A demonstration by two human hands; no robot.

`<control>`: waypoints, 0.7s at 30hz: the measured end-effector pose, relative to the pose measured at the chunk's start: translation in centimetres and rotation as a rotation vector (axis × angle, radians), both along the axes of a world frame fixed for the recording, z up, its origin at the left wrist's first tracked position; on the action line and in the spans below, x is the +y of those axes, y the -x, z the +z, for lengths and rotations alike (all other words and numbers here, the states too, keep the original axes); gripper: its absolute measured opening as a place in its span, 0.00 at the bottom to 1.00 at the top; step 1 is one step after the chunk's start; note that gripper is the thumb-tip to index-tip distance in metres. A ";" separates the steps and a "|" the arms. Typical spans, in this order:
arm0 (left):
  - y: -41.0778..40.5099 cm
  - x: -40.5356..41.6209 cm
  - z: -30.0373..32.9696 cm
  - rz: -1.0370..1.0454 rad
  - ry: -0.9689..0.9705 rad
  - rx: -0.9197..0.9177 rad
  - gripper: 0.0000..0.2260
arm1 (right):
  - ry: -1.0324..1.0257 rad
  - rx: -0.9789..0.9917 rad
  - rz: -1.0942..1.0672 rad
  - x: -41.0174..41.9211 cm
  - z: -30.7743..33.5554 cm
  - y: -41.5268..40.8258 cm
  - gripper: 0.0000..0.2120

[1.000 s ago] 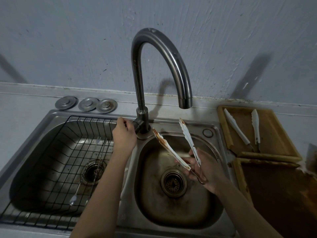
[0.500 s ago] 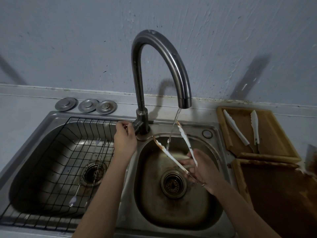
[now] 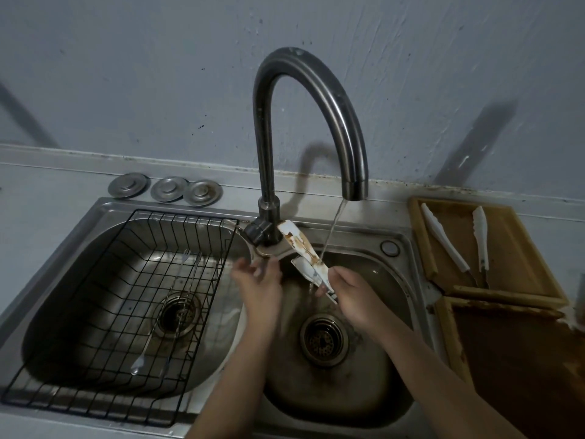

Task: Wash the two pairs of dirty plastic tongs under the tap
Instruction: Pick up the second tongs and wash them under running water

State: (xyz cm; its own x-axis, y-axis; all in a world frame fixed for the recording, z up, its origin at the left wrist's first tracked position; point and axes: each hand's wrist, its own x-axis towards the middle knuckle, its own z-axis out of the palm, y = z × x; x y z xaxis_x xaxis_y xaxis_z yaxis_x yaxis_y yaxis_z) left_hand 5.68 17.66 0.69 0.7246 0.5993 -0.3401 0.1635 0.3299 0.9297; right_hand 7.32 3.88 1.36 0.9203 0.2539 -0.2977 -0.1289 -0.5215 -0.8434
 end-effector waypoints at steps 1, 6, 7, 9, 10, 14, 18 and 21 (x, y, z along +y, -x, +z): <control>-0.6 1.1 0.1 0.025 -0.045 0.006 0.24 | 0.006 -0.002 0.008 0.1 0.0 0.0 0.19; -3.3 4.5 1.4 -0.082 -0.394 0.112 0.19 | 0.018 0.016 0.040 0.2 -0.6 0.1 0.19; -3.8 4.6 1.6 -0.096 -0.426 0.140 0.17 | 0.024 0.014 0.039 0.2 -0.7 0.2 0.19; -4.3 4.7 1.9 -0.109 -0.498 0.186 0.16 | 0.029 0.003 0.028 0.2 -0.7 0.2 0.19; -4.4 4.7 2.0 -0.114 -0.520 0.199 0.16 | 0.026 0.001 0.022 0.2 -0.8 0.2 0.19; -4.3 4.8 1.7 -0.142 -0.541 0.204 0.16 | 0.013 0.007 0.004 0.0 -1.1 0.0 0.19; -4.3 4.9 1.4 -0.159 -0.534 0.188 0.15 | -0.003 0.022 0.007 -0.1 -1.3 0.2 0.19; -4.0 4.8 1.7 -0.151 -0.520 0.163 0.15 | -0.004 0.009 0.017 0.0 -1.1 0.3 0.19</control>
State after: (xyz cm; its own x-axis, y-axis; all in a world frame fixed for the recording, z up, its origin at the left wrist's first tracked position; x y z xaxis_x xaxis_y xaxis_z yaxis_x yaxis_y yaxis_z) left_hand 9.66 22.50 2.41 0.7784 0.6113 -0.1426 0.3283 -0.2028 0.9226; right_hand 7.05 3.88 0.26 0.9131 0.2706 -0.3050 -0.1279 -0.5201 -0.8445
